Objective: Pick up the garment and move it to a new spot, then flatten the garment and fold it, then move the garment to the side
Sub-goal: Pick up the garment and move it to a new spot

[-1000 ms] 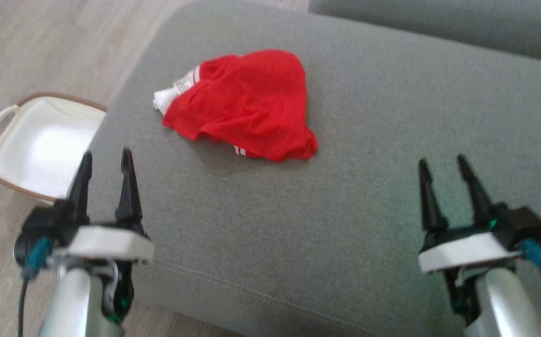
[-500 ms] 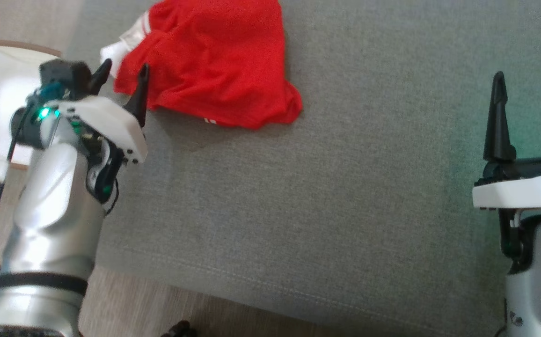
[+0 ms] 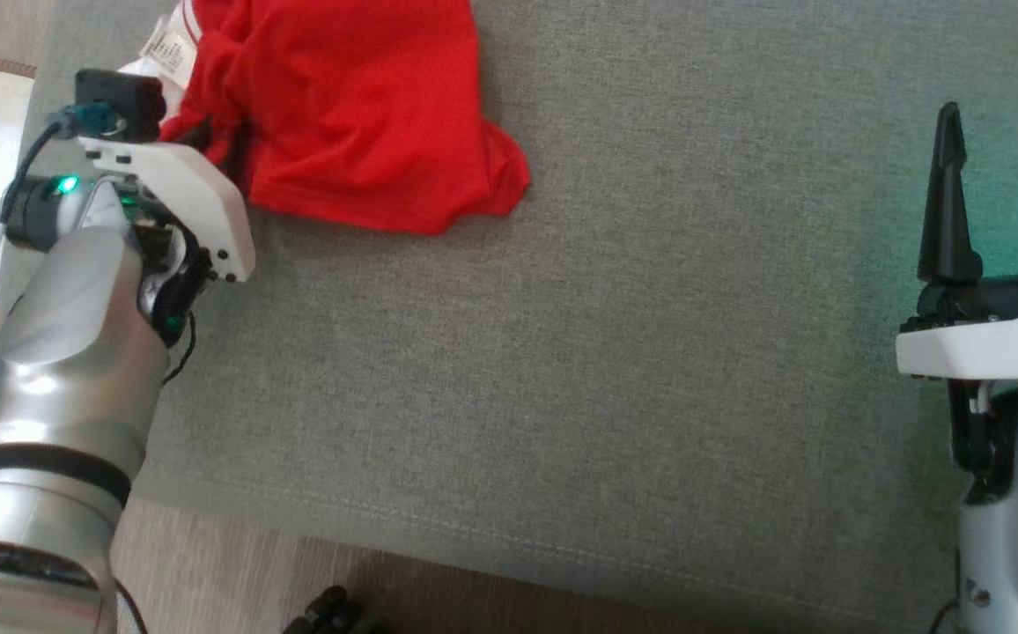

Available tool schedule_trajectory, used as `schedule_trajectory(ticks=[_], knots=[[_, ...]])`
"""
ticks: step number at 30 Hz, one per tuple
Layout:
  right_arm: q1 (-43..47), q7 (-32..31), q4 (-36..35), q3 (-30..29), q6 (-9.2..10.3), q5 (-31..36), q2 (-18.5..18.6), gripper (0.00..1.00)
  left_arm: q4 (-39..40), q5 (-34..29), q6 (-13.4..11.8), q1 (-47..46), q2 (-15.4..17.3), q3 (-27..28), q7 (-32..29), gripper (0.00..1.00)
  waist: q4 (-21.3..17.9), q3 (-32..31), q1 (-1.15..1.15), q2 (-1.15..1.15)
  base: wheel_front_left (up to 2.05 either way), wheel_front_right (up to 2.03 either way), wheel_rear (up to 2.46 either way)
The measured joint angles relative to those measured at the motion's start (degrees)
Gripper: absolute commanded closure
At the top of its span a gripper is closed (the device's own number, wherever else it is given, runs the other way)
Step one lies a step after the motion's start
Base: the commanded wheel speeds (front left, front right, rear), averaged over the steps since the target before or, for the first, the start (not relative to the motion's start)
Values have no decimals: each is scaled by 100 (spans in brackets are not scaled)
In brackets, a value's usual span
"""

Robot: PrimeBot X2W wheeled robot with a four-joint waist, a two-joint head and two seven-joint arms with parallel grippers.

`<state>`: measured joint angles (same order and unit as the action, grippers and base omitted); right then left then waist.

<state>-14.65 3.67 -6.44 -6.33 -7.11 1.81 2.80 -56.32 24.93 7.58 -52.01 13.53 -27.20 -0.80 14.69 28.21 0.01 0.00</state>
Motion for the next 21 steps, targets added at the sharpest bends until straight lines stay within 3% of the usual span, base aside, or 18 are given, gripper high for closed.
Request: schedule_trajectory(ticks=[10,13,21], knots=[[5,202,363,19,0,-219,-1,0,-48,624,0,-31,143,203,1336,100,-94,-521,-1,0,0,0,0],[20,309,532,53,0,-347,-1,0,354,642,-12,-28,285,326,1460,100,-151,-799,-1,0,0,0,0],[298,566,938,242,0,-692,-4,0,2250,531,-435,294,660,762,1522,100,-445,-1507,-1,0,0,0,0]])
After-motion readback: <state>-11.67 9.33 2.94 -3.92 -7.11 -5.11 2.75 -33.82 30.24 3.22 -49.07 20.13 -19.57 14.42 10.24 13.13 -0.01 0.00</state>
